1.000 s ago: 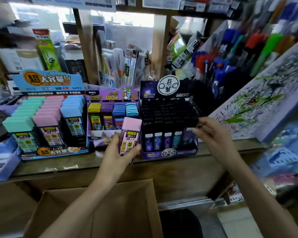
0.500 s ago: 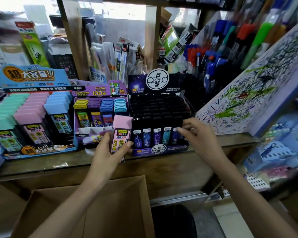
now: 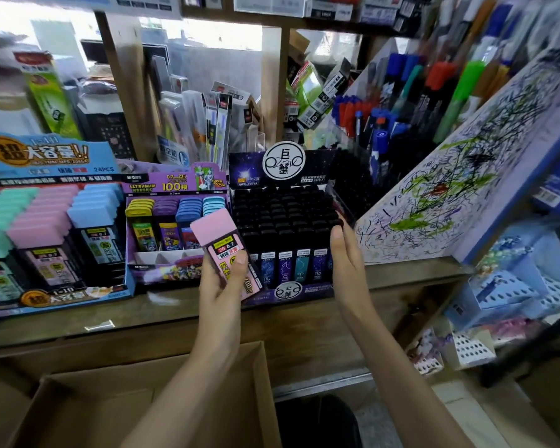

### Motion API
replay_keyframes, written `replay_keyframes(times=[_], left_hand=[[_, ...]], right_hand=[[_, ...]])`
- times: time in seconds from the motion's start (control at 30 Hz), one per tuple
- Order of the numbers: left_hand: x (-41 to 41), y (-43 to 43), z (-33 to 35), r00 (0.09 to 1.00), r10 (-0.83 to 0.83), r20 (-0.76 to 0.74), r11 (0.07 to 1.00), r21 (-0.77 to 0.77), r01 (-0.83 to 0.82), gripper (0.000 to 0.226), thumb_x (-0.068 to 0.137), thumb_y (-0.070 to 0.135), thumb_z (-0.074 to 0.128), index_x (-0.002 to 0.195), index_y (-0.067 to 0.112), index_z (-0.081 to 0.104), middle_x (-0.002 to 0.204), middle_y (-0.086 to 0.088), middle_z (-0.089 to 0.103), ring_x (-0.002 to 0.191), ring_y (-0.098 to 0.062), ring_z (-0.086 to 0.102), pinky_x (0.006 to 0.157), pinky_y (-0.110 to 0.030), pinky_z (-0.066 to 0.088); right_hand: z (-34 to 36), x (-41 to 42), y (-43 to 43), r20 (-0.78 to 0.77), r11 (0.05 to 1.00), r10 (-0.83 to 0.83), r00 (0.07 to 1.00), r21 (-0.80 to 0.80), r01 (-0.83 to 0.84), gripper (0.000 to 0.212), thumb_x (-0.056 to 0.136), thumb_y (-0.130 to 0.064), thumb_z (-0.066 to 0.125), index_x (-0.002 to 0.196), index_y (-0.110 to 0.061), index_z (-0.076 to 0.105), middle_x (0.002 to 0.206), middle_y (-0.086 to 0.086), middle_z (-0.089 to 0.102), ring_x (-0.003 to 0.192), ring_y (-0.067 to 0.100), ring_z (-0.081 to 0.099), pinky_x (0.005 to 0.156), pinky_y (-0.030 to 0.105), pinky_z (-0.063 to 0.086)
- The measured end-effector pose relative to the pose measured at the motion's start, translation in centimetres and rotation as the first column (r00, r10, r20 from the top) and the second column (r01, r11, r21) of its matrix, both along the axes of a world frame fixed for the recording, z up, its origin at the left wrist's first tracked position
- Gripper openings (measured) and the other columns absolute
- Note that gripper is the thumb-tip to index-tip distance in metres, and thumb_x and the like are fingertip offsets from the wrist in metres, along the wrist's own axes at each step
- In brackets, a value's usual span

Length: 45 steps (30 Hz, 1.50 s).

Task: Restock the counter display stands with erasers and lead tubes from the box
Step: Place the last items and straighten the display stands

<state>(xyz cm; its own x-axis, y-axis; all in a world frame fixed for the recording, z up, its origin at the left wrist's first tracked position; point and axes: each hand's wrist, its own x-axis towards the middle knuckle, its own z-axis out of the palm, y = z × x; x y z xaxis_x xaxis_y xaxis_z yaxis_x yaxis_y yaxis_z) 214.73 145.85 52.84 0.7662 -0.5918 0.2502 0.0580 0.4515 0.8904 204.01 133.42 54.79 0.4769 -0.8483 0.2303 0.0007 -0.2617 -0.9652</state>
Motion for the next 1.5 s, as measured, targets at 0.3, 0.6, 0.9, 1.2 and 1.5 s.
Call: replay_keyframes(times=[0.3,0.6,0.9,1.2,1.5], left_hand=[[0.5,-1.5,0.2,0.996,0.048,0.074,0.998,0.045,-0.051,0.044,0.081,0.039,0.056,0.124,0.03,0.048,0.099,0.024,0.066,0.095,0.006,0.06,0.078,-0.011,0.046],[1.9,-1.2,0.6,0.995,-0.061,0.078,0.996,0.064,0.056,0.033,0.083,0.038,0.059,0.116,0.036,0.057,0.11,0.011,0.067,0.107,-0.006,0.061,0.083,-0.02,0.052],[3.2,1.4,1.7,0.974,-0.122,0.191,0.983,0.156,0.093,0.034,0.078,0.043,0.059,0.111,0.037,0.057,0.106,0.017,0.069,0.1,-0.001,0.063,0.077,-0.011,0.049],[5.0,5.7,3.2,0.935,-0.137,0.327,0.972,0.225,0.063,0.027,0.083,0.028,0.059,0.11,0.027,0.055,0.097,0.013,0.068,0.09,0.004,0.062,0.075,-0.01,0.045],[10.8,14.2,3.5,0.877,-0.07,0.476,0.94,0.326,-0.102,0.027,0.08,0.034,0.06,0.106,0.031,0.052,0.096,0.017,0.067,0.088,0.001,0.062,0.075,-0.015,0.048]], right_hand=[[0.4,0.4,0.2,0.022,1.0,0.001,1.0,-0.009,-0.001,0.065,0.086,-0.06,0.026,0.146,-0.035,0.024,0.142,-0.028,0.026,0.124,-0.02,0.023,0.091,-0.006,0.018],[2.7,2.8,-2.8,-0.002,0.998,0.003,1.0,0.067,-0.002,0.054,0.095,-0.058,0.027,0.143,-0.034,0.035,0.149,-0.014,0.034,0.131,0.0,0.03,0.105,0.027,0.023],[5.9,1.0,-0.4,-0.019,0.903,-0.025,1.0,-0.43,0.014,0.033,0.095,-0.035,0.047,0.126,-0.027,0.054,0.128,-0.018,0.051,0.123,-0.002,0.043,0.104,0.023,0.035],[8.1,6.2,6.0,-0.26,0.812,0.321,0.911,-0.42,-0.406,0.018,0.092,-0.022,0.058,0.109,-0.02,0.064,0.097,-0.007,0.065,0.089,0.001,0.059,0.08,0.017,0.047],[8.9,12.5,11.9,-0.27,0.728,0.553,0.788,-0.302,-0.615,0.022,0.084,-0.018,0.068,0.085,-0.037,0.058,0.085,-0.013,0.064,0.078,0.005,0.064,0.071,0.02,0.053]])
